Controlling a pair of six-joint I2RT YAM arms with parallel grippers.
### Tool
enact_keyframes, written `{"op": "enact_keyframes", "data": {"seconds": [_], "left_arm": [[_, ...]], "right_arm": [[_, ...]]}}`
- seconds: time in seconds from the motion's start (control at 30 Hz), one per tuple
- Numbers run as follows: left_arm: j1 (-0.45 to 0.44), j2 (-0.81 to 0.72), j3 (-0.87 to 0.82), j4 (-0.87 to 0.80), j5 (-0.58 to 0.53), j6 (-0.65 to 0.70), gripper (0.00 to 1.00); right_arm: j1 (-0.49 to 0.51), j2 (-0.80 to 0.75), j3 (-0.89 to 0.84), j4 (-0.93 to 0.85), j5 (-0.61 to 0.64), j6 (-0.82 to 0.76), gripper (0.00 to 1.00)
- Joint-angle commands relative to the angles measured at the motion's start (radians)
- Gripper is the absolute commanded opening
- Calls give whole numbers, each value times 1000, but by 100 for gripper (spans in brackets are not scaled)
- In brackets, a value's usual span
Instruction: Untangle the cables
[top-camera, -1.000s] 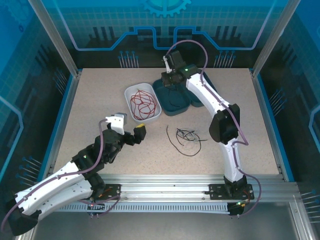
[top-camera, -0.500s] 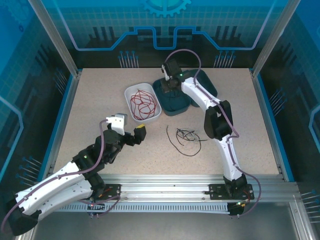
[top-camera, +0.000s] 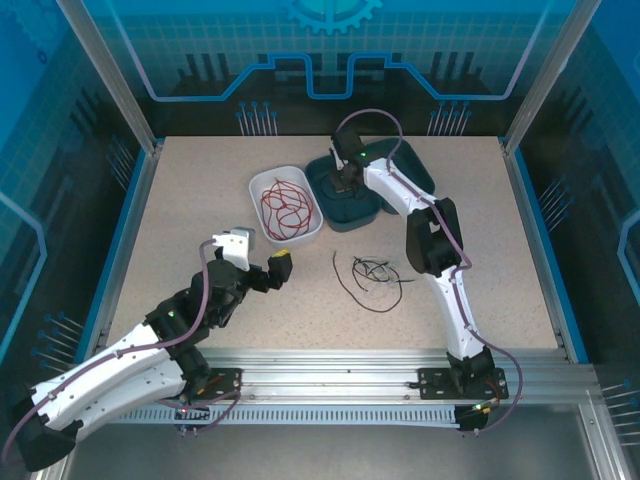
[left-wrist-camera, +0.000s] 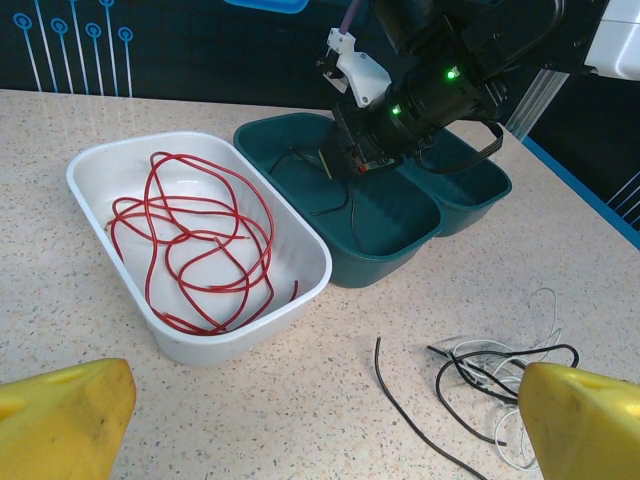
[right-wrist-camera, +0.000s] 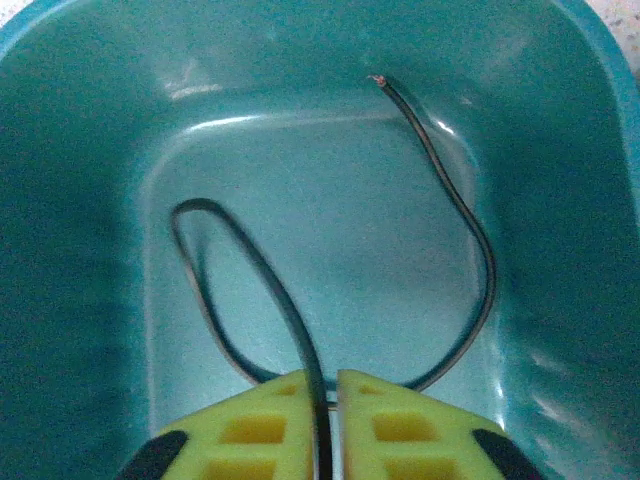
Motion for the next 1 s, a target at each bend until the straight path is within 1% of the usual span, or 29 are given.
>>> {"op": "enact_keyframes", "data": {"seconds": [0.0,0.13,0.33,0.47,0.8,0.9,0.97], "left_arm": [[4,-2,-5,3,-8,21,99],[5,1,-4,3,-3,15,99],[6,19,9,-3,13,6,99],[6,37,17,-3,30,1,99],[10,134,45,15,81,-14,99],[13,176,64,17,89,-23,99],[15,202,74,24,88,-33,99]], "right_arm": [[-9,-48,-13,-39,31,1,21],[-10,-147,-61,-35,53,-5,33],[-6,-314,-185,-13,64,7,41],[-2,-440,-306,1,63,34,44],[33,-826,-687,-12,83,129,45],[42,-907,-752,-42,69,128,46],[53,-928,-762,-56,42,113,45]]}}
